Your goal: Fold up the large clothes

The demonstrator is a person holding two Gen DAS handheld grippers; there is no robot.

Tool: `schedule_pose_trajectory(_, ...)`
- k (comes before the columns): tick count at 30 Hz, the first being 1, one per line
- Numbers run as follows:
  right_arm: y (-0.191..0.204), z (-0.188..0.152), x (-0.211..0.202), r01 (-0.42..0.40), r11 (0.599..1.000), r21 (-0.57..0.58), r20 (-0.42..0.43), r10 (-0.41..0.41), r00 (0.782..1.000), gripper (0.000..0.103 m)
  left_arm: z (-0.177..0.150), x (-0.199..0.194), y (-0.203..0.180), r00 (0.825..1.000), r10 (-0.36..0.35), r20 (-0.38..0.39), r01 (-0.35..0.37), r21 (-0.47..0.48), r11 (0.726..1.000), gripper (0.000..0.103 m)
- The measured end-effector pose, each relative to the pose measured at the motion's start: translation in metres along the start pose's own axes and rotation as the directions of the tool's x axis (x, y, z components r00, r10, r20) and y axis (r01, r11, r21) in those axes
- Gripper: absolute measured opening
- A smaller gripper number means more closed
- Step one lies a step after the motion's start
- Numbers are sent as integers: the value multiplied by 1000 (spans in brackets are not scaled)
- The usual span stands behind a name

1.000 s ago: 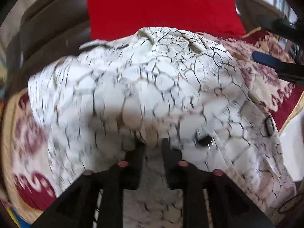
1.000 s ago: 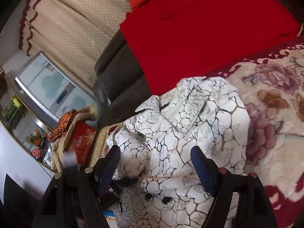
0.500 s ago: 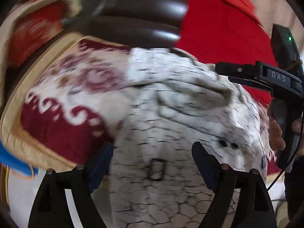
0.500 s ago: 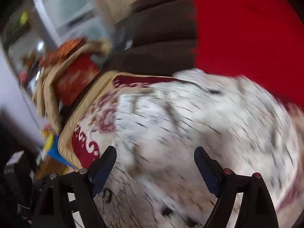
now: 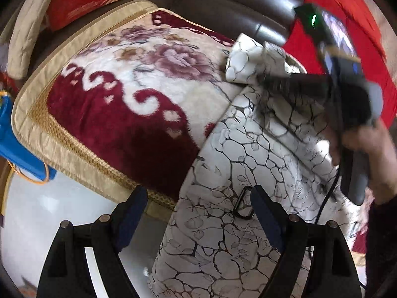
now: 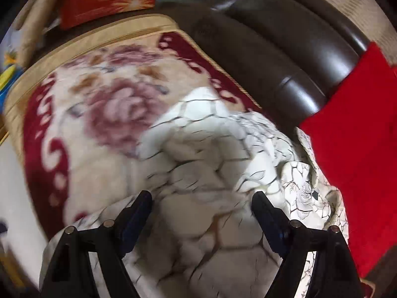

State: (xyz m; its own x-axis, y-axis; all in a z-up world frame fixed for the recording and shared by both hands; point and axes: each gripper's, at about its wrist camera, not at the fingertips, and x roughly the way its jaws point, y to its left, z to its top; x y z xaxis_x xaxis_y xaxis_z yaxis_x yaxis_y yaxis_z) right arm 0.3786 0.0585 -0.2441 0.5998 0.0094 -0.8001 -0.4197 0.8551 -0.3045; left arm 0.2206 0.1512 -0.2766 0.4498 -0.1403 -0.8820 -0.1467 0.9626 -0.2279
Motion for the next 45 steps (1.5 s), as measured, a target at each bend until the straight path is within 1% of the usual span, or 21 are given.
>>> schedule_pose_trajectory(1,-16,-1,1,-49,995,90,-4,50,999,55,1,4,-6,1000,12,-2,-12,20,1000,85)
schedule_pose_trajectory(4,-64,-11,0,-202,917,343,27,205,978,36,8,25,-32,998,51,-31,-48,96,994,85)
schedule_pose_trajectory(7,-101,-28,-8,-294,829,476,90,287,954,25,11,51,-53,990,106,-95,-91,157,983,87)
schedule_pose_trajectory(10,-138,-54,-23,-366,717,593,182,323,929,16,4,65,-62,980,171,-100,-149,196,969,99)
schedule_pose_trajectory(13,-182,-96,-32,-431,546,718,274,347,897,14,-1,68,-48,986,129,-103,-118,106,987,103)
schedule_pose_trajectory(17,-231,-160,-43,-419,399,816,318,295,901,14,-6,74,-21,990,12,-138,-17,-40,999,103)
schedule_pose_trajectory(18,-239,-172,-44,-413,369,833,321,287,903,14,-7,74,-19,990,9,-139,-16,-47,999,103)
schedule_pose_trajectory(19,-252,-195,-46,-411,313,856,331,279,902,14,-7,74,-18,991,17,-136,-23,-45,999,103)
schedule_pose_trajectory(22,-266,-239,-57,-431,228,873,365,279,888,14,-11,72,-16,991,32,-127,-38,-49,998,103)
schedule_pose_trajectory(27,-268,-290,-82,-428,218,877,363,283,888,18,-3,63,-15,973,47,-228,-54,-27,998,103)
schedule_pose_trajectory(28,-268,-300,-88,-430,207,879,361,300,883,18,2,57,-17,973,76,-218,-79,-4,997,103)
schedule_pose_trajectory(30,-274,-310,-93,-449,190,873,377,321,869,23,11,35,-25,983,148,-113,-142,59,988,103)
schedule_pose_trajectory(32,-282,-314,-96,-462,170,870,394,323,861,59,23,13,-35,985,167,-29,-164,100,981,103)
schedule_pose_trajectory(33,-285,-313,-97,-482,154,863,421,311,852,85,30,6,-40,988,156,-9,-154,110,982,103)
schedule_pose_trajectory(34,-288,-309,-97,-509,137,850,461,277,843,86,41,-1,-46,990,139,14,-140,123,983,103)
schedule_pose_trajectory(37,-299,-291,-85,-559,120,820,516,267,814,86,73,-10,-72,988,129,84,-141,152,978,103)
schedule_pose_trajectory(39,-302,-278,-64,-534,69,842,494,297,817,84,100,-1,-96,988,103,111,-121,165,979,103)
schedule_pose_trajectory(41,-306,-269,-42,-505,19,863,476,302,826,76,126,9,-108,991,69,119,-87,156,984,103)
schedule_pose_trajectory(42,-307,-266,-32,-495,2,869,471,306,828,67,133,14,-115,991,49,126,-69,158,985,103)
schedule_pose_trajectory(44,-311,-264,-19,-454,-21,891,440,293,849,38,140,24,-130,992,50,118,-69,164,984,103)
schedule_pose_trajectory(45,-311,-261,-14,-455,-28,890,442,295,847,17,141,35,-133,993,63,103,-80,170,982,103)
